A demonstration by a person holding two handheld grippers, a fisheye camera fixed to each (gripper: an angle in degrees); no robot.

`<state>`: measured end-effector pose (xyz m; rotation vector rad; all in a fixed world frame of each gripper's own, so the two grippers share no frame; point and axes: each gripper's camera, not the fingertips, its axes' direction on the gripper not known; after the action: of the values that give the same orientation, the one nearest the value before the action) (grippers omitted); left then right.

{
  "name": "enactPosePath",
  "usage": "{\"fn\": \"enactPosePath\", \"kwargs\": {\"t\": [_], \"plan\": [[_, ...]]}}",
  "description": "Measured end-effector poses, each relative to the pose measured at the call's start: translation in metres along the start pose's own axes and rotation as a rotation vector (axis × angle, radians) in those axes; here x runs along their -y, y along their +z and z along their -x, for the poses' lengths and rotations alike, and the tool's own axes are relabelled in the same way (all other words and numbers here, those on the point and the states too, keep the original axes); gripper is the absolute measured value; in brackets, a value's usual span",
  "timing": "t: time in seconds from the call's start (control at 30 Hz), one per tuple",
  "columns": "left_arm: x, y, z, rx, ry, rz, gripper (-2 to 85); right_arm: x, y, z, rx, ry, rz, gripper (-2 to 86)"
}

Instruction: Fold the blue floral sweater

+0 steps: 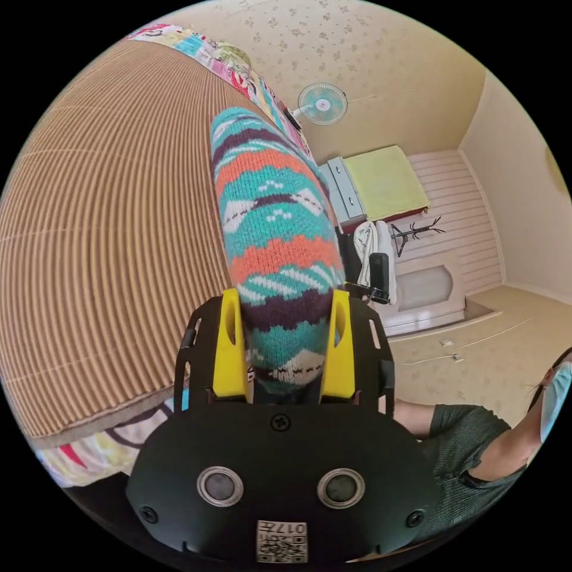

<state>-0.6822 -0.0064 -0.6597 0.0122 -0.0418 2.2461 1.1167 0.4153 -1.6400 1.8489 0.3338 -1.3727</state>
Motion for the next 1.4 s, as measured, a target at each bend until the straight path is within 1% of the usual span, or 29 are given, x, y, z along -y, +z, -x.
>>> {"fn": "enactPosePath", "kwargs": {"t": [0.07, 0.13, 0.2, 0.23, 0.3, 0.43, 0.53, 0.6, 0.63, 0.7, 0.77, 0.8, 0.87, 0.97, 1.0, 1.03, 1.07, 1.13, 1.17, 1.23, 1.27, 1.3, 1.33, 1.4], "plan": [[-0.007, -0.043, 0.004, 0.052, -0.004, -0.059, 20.3, 0.012, 0.031, 0.010, 0.034, -0.018, 0.018, 15.4], [-0.014, -0.091, 0.015, 0.105, -0.019, -0.110, 20.4, 0.034, 0.085, 0.026, 0.080, -0.029, 0.043, 15.3], [-0.026, -0.156, 0.034, 0.164, -0.051, -0.166, 20.4, 0.052, 0.134, 0.043, 0.104, -0.037, 0.068, 15.3], [-0.029, -0.172, 0.039, 0.175, -0.058, -0.180, 20.4, 0.064, 0.166, 0.057, 0.110, -0.046, 0.080, 15.4], [-0.039, -0.235, 0.054, 0.230, -0.077, -0.214, 20.3, 0.080, 0.211, 0.080, 0.117, -0.072, 0.088, 15.6], [-0.044, -0.308, 0.076, 0.365, -0.145, -0.212, 19.1, 0.111, 0.302, 0.125, 0.078, -0.080, 0.037, 16.8], [-0.060, -0.367, 0.049, 0.511, -0.092, -0.283, 15.9, 0.130, 0.356, 0.149, 0.032, -0.099, 0.014, 17.4], [-0.104, -0.418, 0.004, 0.664, -0.042, -0.470, 15.9, 0.138, 0.381, 0.156, 0.026, -0.106, 0.024, 17.8], [-0.118, -0.428, -0.006, 0.699, -0.047, -0.527, 15.9, 0.139, 0.393, 0.159, 0.016, -0.114, 0.024, 18.0], [-0.181, -0.457, -0.032, 0.830, -0.107, -0.763, 16.5, 0.135, 0.405, 0.159, -0.014, -0.135, 0.016, 18.4], [-0.217, -0.464, -0.036, 0.906, -0.179, -0.899, 17.9, 0.129, 0.412, 0.151, -0.012, -0.132, 0.008, 18.8], [-0.231, -0.466, -0.031, 0.922, -0.211, -0.934, 18.1, 0.125, 0.413, 0.145, -0.008, -0.112, 0.013, 18.9], [-0.236, -0.467, -0.015, 0.876, -0.252, -0.919, 18.3, 0.117, 0.407, 0.138, -0.003, -0.096, -0.013, 18.1], [-0.235, -0.467, 0.007, 0.794, -0.295, -0.913, 18.3, 0.092, 0.372, 0.147, -0.081, -0.133, -0.218, 17.2], [-0.233, -0.468, 0.011, 0.775, -0.302, -0.934, 18.3, 0.085, 0.360, 0.160, -0.126, -0.204, -0.303, 17.4], [-0.233, -0.468, 0.012, 0.764, -0.302, -0.946, 18.2, 0.085, 0.355, 0.177, -0.135, -0.310, -0.340, 17.7], [-0.231, -0.470, 0.012, 0.740, -0.297, -0.972, 18.1, 0.089, 0.356, 0.187, -0.127, -0.372, -0.337, 18.0], [-0.229, -0.472, 0.010, 0.711, -0.285, -1.004, 17.0, 0.120, 0.382, 0.231, -0.091, -0.607, -0.225, 19.1], [-0.226, -0.474, 0.008, 0.702, -0.280, -1.018, 16.7, 0.132, 0.394, 0.243, -0.087, -0.657, -0.181, 19.4], [-0.222, -0.476, 0.007, 0.684, -0.274, -1.029, 16.5, 0.182, 0.454, 0.286, -0.094, -0.830, -0.028, 22.1], [-0.220, -0.478, 0.008, 0.662, -0.265, -1.033, 16.3, 0.194, 0.471, 0.296, -0.101, -0.872, 0.004, 23.1], [-0.216, -0.479, 0.009, 0.641, -0.245, -1.032, 16.0, 0.220, 0.508, 0.314, -0.090, -0.963, 0.090, 24.8], [-0.215, -0.480, 0.010, 0.632, -0.234, -1.027, 15.8, 0.250, 0.546, 0.329, -0.029, -1.031, 0.218, 26.2], [-0.210, -0.484, 0.012, 0.600, -0.208, -1.012, 15.1, 0.300, 0.596, 0.343, 0.036, -1.011, 0.347, 26.9]]}}
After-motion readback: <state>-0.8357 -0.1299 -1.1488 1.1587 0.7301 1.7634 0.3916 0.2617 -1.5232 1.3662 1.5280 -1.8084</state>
